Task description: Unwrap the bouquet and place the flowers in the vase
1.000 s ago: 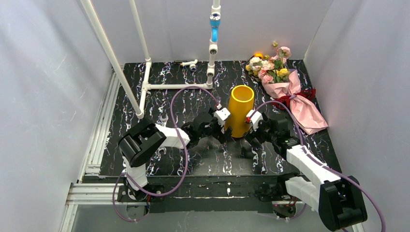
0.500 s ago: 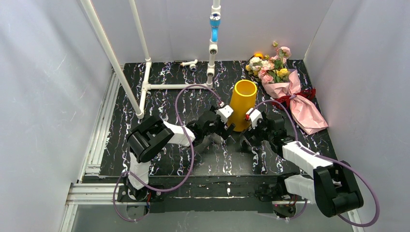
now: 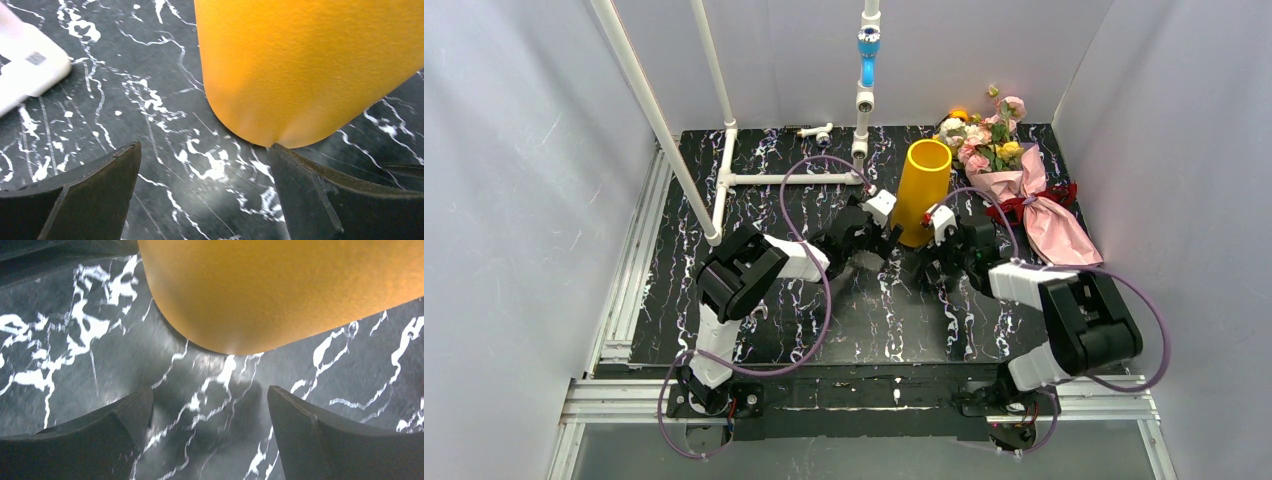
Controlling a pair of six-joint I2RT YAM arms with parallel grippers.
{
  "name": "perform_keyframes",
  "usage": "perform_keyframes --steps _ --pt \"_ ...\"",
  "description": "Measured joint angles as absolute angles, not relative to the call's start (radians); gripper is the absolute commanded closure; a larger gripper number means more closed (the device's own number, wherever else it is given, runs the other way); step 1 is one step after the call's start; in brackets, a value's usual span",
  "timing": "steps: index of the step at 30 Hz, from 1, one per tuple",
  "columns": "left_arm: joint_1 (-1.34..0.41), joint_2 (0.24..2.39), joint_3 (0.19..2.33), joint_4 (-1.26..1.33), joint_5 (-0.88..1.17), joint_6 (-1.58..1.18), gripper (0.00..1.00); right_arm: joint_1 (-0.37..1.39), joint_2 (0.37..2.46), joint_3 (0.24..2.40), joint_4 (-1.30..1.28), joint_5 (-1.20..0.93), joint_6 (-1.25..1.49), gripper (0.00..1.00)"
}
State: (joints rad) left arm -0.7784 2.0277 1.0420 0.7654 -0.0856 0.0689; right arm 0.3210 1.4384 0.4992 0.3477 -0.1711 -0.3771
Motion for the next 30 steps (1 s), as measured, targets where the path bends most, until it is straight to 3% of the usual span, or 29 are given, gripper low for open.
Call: perform_keyframes --steps 21,30 --pt "-0.658 2.064 1.1 0.719 -0.062 0.071 0.0 0.321 1.81 0.945 0.2 -0.221 -0.355 0.08" --pt "-0.649 1.741 0.907 0.588 0.043 0.082 0.0 0.304 1.718 0.963 -0.033 -0.217 -0.353 0.02"
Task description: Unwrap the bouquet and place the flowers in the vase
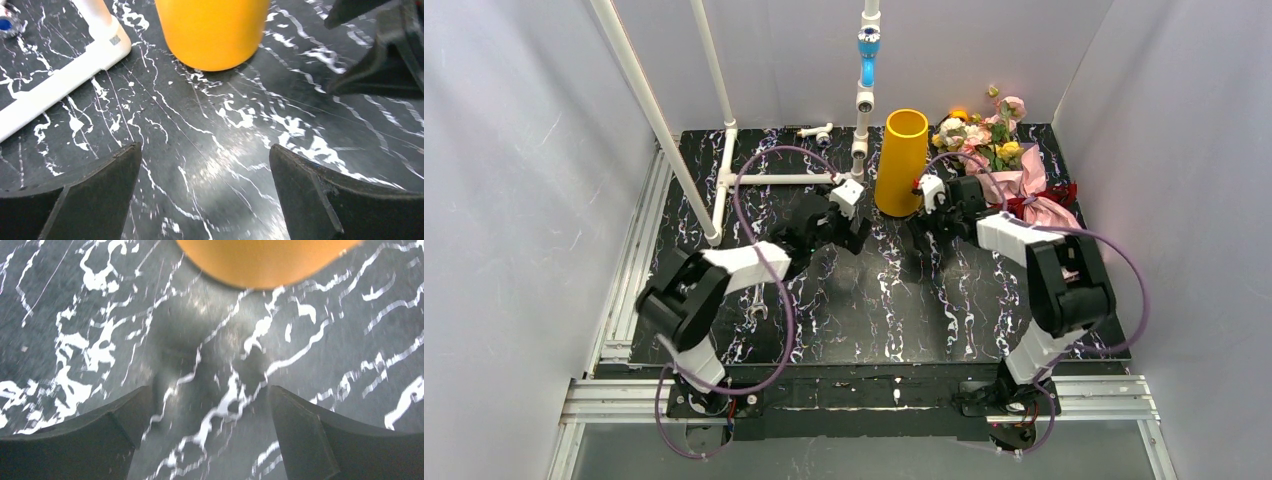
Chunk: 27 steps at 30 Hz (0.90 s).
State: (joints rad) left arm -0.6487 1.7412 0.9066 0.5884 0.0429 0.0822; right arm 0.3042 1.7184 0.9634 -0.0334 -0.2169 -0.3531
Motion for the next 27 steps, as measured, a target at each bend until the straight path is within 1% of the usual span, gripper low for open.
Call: perform_keyframes --steps 3,6,8,10,16,19,24,27 --pt "-0.648 1.574 0.832 0.535 0.097 0.081 0.0 0.276 1.598 0.952 -0.134 -0.216 -0.346 0.02" --pt "-0.648 1.456 0.787 0.476 0.156 0.081 0.0 0.216 1.469 0.965 -0.228 -0.217 -0.345 0.02" --pt "-0.648 1.396 0.765 0.418 0.193 0.081 0.0 0.154 1.426 1.013 -0.308 -0.217 -0.353 0.02" --pt "-0.648 1.356 0.758 0.36 0.222 0.083 0.0 0.086 1.427 1.085 -0.378 -0.21 -0.373 0.02" --pt "-0.648 1.279 0.758 0.208 0.294 0.1 0.0 -0.103 1.579 1.364 -0.598 -0.134 -0.483 0.04" --pt "-0.648 1.251 0.758 0.136 0.312 0.112 0.0 -0.176 1.701 1.494 -0.702 -0.095 -0.529 0.05" --pt "-0.648 1.214 0.758 0.052 0.326 0.115 0.0 -0.239 1.916 1.692 -0.818 -0.024 -0.58 0.06" --pt "-0.648 1.191 0.758 0.017 0.33 0.117 0.0 -0.255 2.0 1.747 -0.846 0.012 -0.612 0.06"
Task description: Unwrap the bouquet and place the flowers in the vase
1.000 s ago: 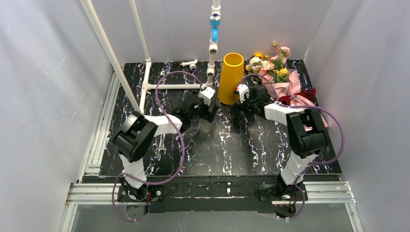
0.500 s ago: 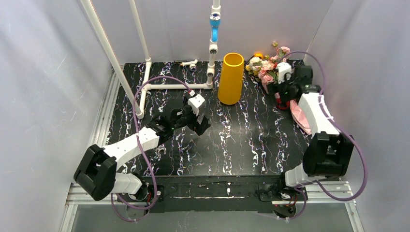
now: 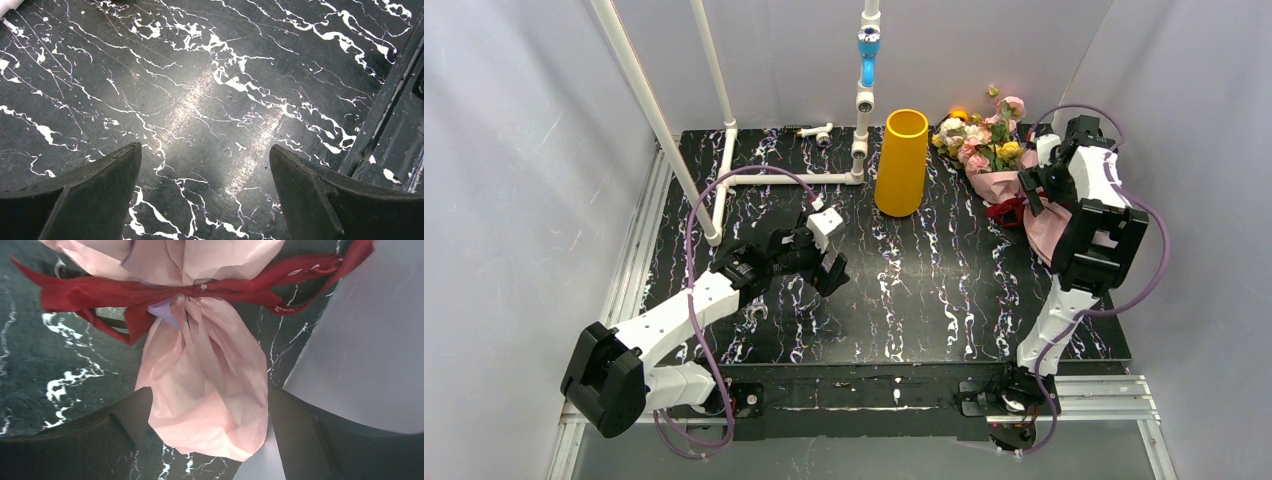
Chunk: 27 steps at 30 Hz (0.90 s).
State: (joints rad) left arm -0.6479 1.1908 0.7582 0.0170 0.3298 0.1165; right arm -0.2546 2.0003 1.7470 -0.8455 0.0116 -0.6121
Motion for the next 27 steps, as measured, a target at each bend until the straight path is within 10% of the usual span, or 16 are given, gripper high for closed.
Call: perform_keyframes --steps 12,27 --pt "-0.648 1.162 0.758 -0.045 0.329 0.12 0.0 -0.261 2.177 1.837 -1.042 -0.078 -0.672 0.17" --pt "-0.653 1.153 0.758 -0.062 0.37 0.17 0.09 -0.07 1.696 1.28 -1.122 -0.606 -0.412 0.17"
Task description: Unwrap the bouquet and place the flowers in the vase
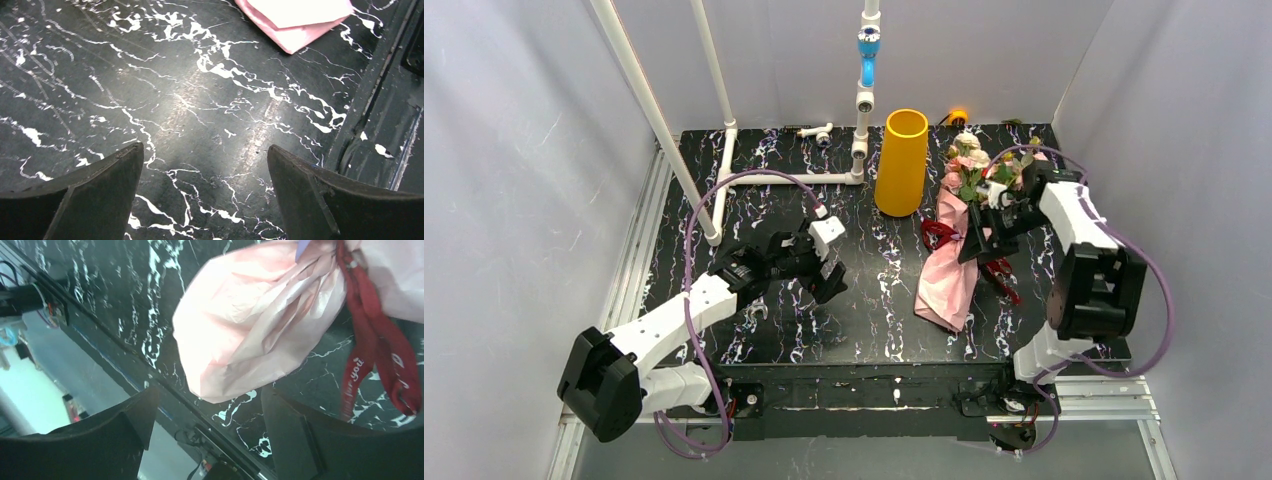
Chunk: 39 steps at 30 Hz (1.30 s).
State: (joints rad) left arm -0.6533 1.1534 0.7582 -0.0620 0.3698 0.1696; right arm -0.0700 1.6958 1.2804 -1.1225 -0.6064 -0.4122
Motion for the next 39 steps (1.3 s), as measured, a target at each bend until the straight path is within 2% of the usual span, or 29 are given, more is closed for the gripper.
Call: perform_keyframes --steps 4,8,16,22,25,28,32,34,39 --pt "-0.713 1.182 0.761 -0.055 0.382 0.179 0.1 -0.113 1.576 1.29 -1.097 -0.644 -0.387 0.18" --pt "-0.816 1.286 0.801 -0.022 0.371 0.143 0.15 -0.186 1.561 1.356 -1.081 -0.622 -0.408 0.2" --pt "-0.988 1.672 1.1 0.056 0.217 -0.052 0.18 -0.301 1.664 1.501 -1.062 -0.561 -0.426 0.2" --pt "-1.071 1.905 1.306 0.082 0.091 -0.165 0.16 -0.315 1.665 1.509 -1.06 -0.525 -0.444 0.2" --pt "-1.085 1.987 1.373 0.085 0.037 -0.194 0.19 -0.316 1.65 1.507 -1.064 -0.519 -0.459 0.19" --pt "-1.085 2.048 1.406 0.081 0.007 -0.202 0.29 -0.319 1.625 1.507 -1.075 -0.511 -0.47 0.19" --pt "-1.084 2.075 1.398 0.066 -0.006 -0.204 0.59 -0.321 1.617 1.509 -1.114 -0.512 -0.483 0.19" --pt "-1.083 2.069 1.381 0.065 -0.004 -0.2 0.7 -0.321 1.617 1.509 -1.134 -0.522 -0.498 0.19" --pt "-1.08 1.976 1.265 0.043 0.008 -0.16 0.88 -0.321 1.61 1.499 -1.171 -0.564 -0.551 0.19"
